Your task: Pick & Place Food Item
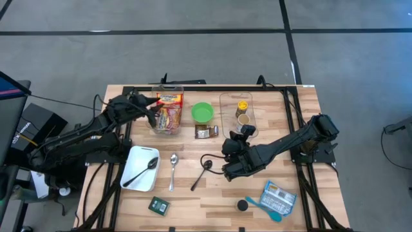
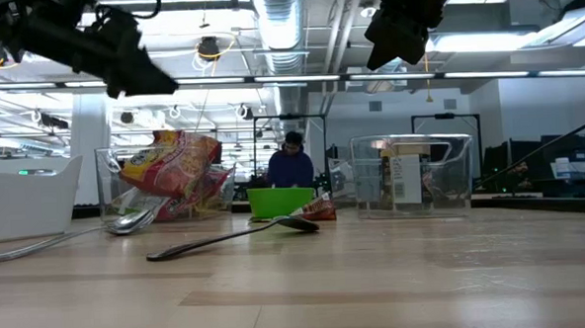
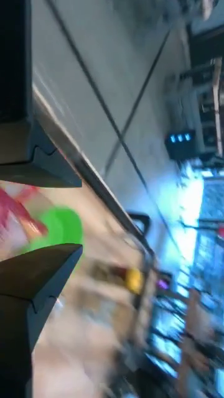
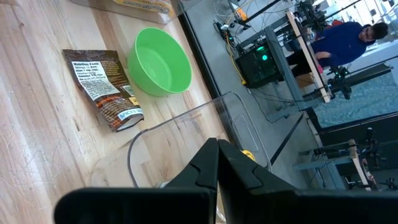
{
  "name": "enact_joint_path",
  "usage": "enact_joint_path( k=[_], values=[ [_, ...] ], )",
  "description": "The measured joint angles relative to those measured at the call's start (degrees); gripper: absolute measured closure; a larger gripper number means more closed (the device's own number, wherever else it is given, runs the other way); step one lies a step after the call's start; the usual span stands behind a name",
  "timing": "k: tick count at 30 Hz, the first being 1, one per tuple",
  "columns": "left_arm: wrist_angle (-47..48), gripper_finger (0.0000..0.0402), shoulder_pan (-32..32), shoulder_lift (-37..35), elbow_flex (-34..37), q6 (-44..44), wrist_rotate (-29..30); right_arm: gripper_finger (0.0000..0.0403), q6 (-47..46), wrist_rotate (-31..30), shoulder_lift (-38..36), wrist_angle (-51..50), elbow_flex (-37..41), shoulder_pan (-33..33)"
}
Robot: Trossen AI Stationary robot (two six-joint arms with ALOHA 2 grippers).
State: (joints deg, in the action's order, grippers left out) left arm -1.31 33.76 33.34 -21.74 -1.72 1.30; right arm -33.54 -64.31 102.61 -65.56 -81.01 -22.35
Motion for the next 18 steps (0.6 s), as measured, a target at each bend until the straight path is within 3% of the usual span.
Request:
enact_joint_path(
  k=[7, 18],
  values=[
    [1.0, 0.0272, -0.1, 0.1, 0.0, -10.6, -5.1, 0.0403, -0.1, 0.0, 0.0, 0.3, 0.0, 0.0],
    [8.0, 0.0375, -4.5, 5.8, 0.0, -10.7, -5.0, 0.0403, -0.1, -0.1, 0.0, 0.5, 0.0, 0.0]
  ],
)
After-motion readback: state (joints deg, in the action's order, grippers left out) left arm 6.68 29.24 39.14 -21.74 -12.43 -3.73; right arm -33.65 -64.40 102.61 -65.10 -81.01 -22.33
